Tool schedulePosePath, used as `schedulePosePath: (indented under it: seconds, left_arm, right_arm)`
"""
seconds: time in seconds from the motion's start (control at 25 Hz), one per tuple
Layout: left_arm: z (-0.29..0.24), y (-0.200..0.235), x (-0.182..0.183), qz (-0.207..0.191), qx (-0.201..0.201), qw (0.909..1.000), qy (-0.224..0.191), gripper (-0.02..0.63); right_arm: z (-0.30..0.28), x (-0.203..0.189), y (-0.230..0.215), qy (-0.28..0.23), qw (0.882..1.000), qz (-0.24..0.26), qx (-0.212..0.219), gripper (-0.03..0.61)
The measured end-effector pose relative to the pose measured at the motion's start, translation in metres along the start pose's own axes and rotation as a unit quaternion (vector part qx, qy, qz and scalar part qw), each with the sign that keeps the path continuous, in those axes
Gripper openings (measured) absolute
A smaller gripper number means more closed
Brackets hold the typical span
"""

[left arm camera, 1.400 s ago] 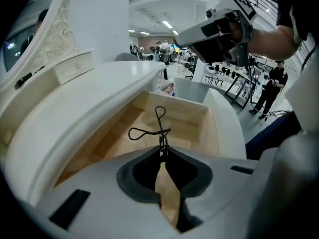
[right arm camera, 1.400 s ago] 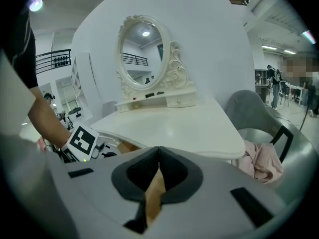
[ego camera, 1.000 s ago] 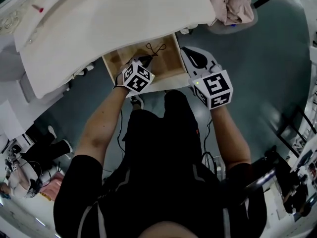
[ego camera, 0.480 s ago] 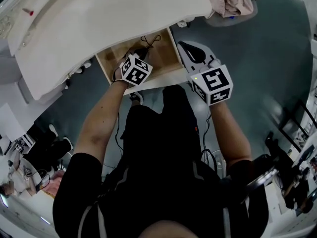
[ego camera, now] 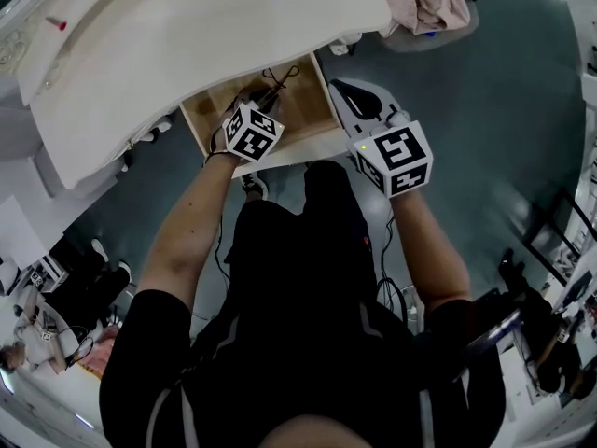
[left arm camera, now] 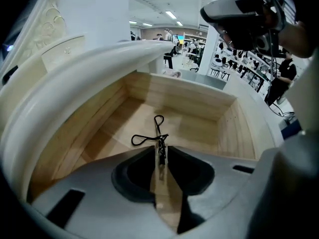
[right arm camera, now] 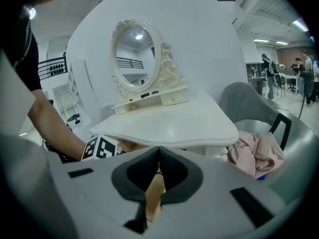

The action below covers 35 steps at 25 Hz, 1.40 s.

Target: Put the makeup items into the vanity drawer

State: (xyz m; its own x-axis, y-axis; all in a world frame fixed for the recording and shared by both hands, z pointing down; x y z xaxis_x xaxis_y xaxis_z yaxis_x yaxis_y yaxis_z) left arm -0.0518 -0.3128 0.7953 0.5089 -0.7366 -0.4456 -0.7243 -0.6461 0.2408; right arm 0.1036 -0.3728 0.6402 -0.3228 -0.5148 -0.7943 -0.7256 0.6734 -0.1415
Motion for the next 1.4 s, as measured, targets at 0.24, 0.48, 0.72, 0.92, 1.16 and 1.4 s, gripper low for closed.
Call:
schedulePosePath:
  seconds: [0.24,0.48,0.72,0.92,1.16,1.4]
  left_arm:
    - [0.033,-0.012,0.008,-0.014,0.022,0.9994,-0.023,0.071]
    - [0.078,-0.035,0.011,-0.014,0.0,0.9971,-0.075,0.069]
    - [0.156,-0.041,0.026,-0.007,0.024,0.9857,-0.166,0.069]
    - [0.205,-0.038,0.039,0.016,0.027,0.9753,-0.219,0.069]
    - [0.266,-0.045,0.046,0.002,0.028,0.9611,-0.275,0.067]
    - [0.327,-0.047,0.052,-0.007,0.038,0.9392,-0.341,0.064]
  right_arm:
    - [0.013,0.019,0.006,-0.018,1.0,0.005,-0.001,0.006]
    - [0.029,0.039,0.022,-0.035,0.999,0.006,-0.009,0.006]
    - [0.048,0.071,0.042,-0.062,0.998,0.007,-0.021,0.006]
    - [0.063,0.1,0.055,-0.085,0.996,0.016,-0.034,0.005]
    - [0.081,0.129,0.08,-0.103,0.994,0.023,-0.043,0.005]
    - [0.097,0.157,0.099,-0.125,0.99,0.034,-0.053,0.005]
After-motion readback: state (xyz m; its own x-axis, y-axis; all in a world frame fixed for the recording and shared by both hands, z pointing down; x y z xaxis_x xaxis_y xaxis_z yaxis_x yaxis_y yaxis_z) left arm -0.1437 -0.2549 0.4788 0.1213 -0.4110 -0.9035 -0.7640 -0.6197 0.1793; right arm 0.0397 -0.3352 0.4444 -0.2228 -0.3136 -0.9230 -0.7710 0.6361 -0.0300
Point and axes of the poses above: the fingertips, and each gripper's own axes: z backward along the fingers, y to its left, x out of its top, the point moved 6 cm from there along z, backward along the fingers, and after that the axes turned 14 degrees about -x, right-handed, at the moved point
